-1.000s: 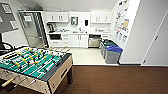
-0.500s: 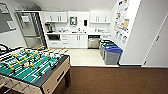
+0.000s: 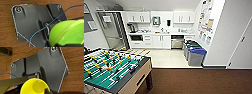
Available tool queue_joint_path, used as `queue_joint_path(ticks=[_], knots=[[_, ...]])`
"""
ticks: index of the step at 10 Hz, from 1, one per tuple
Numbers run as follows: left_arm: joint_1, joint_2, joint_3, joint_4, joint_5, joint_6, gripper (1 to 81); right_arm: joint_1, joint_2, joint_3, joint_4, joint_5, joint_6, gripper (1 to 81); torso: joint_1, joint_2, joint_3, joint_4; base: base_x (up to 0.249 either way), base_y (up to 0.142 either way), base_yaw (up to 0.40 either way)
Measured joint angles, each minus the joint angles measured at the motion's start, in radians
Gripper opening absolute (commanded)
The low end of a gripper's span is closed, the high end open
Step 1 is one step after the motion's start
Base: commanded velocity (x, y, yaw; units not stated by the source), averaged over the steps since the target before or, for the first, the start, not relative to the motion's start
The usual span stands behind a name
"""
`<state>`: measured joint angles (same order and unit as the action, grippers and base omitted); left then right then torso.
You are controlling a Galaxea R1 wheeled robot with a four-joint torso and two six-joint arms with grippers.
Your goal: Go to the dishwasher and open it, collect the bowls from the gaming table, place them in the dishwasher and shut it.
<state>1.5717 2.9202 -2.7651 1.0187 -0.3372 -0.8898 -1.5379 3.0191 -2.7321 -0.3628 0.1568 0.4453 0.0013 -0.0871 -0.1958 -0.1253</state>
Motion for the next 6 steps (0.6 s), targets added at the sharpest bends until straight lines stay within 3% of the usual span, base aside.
queue_joint_path(ticks=[1, 6], knots=[[0.000, -0.001, 0.000, 0.000, 0.000, 0.000, 1.0, 0.000, -0.001, 0.000, 0.000, 0.000, 0.000, 1.0, 0.000, 0.000, 0.000, 0.000, 0.138, -0.069, 0.000], [0.001, -0.001, 0.000, 0.001, 0.000, 0.000, 1.0, -0.009, -0.002, 0.000, 0.000, 0.000, 0.000, 1.0, 0.000, 0.000, 0.000, 0.000, 0.132, 0.000, 0.000]])
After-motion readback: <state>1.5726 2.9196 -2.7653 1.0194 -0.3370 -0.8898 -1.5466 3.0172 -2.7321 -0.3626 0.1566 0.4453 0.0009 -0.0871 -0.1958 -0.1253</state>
